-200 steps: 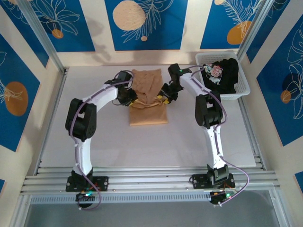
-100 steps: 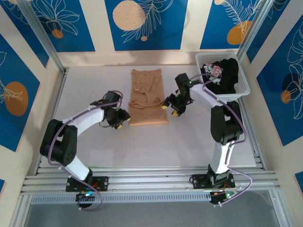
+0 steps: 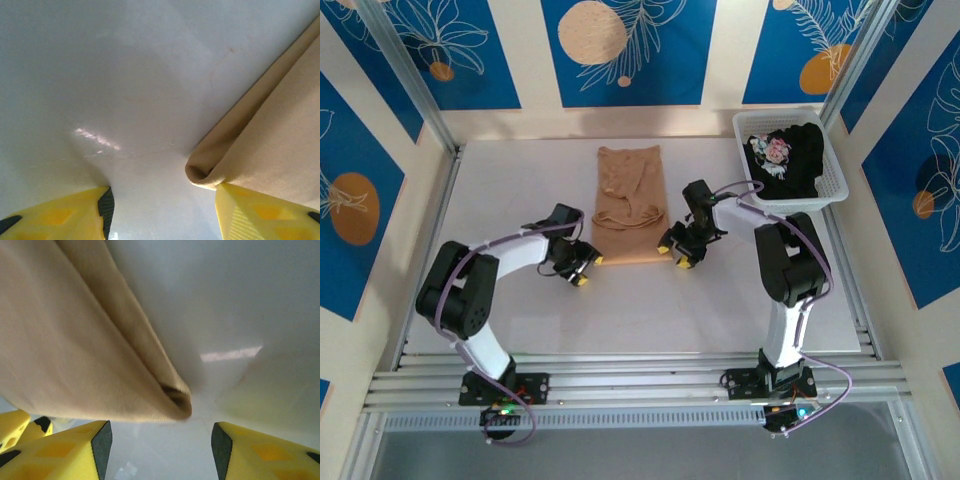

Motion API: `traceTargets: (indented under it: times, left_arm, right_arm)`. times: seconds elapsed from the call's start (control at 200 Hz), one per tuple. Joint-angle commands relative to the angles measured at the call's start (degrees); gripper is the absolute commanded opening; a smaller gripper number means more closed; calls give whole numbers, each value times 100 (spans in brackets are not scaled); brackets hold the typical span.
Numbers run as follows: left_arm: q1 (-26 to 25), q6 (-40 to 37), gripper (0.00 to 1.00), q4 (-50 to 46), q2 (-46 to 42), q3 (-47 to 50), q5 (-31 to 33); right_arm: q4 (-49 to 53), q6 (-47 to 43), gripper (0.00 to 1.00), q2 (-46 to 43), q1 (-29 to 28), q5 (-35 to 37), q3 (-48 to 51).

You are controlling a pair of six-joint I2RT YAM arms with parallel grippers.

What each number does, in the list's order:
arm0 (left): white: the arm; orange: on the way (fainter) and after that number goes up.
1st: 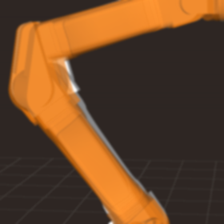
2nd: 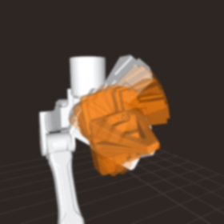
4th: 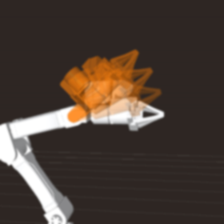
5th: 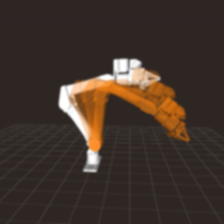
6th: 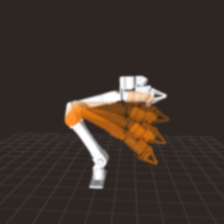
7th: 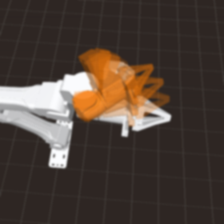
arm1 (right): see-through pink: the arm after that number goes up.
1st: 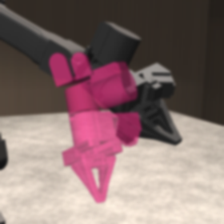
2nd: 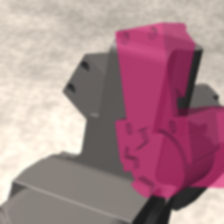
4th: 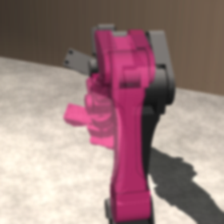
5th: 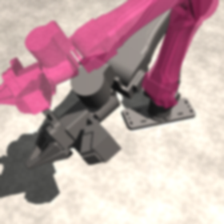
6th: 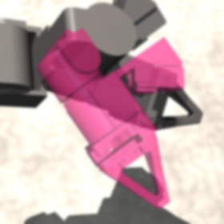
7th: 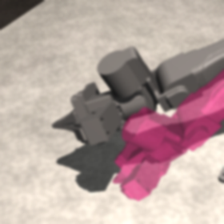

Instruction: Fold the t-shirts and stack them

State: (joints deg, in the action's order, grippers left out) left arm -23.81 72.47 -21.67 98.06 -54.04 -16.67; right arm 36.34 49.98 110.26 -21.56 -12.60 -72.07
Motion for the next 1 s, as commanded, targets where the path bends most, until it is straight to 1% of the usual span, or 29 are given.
traceTargets:
  times: [0.0, 0.075, 0.22, 0.315, 0.395, 0.445, 0.575, 0.68, 0.72, 0.815, 0.995]
  left_arm:
    - [-211, 245, 55, 1029, 513, -139, -148]
    - [-222, 259, 54, 1077, 619, -248, -118]
    - [-251, 265, 52, 1139, 877, -572, -89]
    - [-305, 320, 52, 1202, 1002, -767, -58]
    - [-358, 377, 54, 1236, 1057, -897, -24]
    - [-397, 377, 56, 1191, 1032, -953, 41]
    - [-423, 434, 57, 1145, 958, -920, 194]
    - [-405, 447, 52, 1146, 1051, -925, 226]
    - [-383, 452, 47, 1204, 1080, -924, 248]
    - [-328, 397, 32, 1265, 1168, -1003, 356]
    - [-220, -34, 10, 1065, 1294, -1463, 515]
  right_arm:
    - [-4, 28, 54, 333, 20, -213, -320]
    - [92, 28, 49, 499, 25, -156, -457]
    - [-26, 173, 29, 652, 64, -214, -536]
    - [-43, 298, 13, 673, 40, -246, -629]
    - [-83, 504, 4, 600, 46, -313, -618]
    - [-76, 645, 0, 545, 52, -335, -577]
    - [-370, 1195, 0, 355, 134, -648, -240]
    - [-323, 1230, 0, 341, 143, -744, -259]
    - [-291, 1212, 0, 347, 152, -752, -264]
    - [-230, 1158, 0, 346, 161, -770, -258]
    - [-217, 1103, 0, 283, 161, -811, -210]
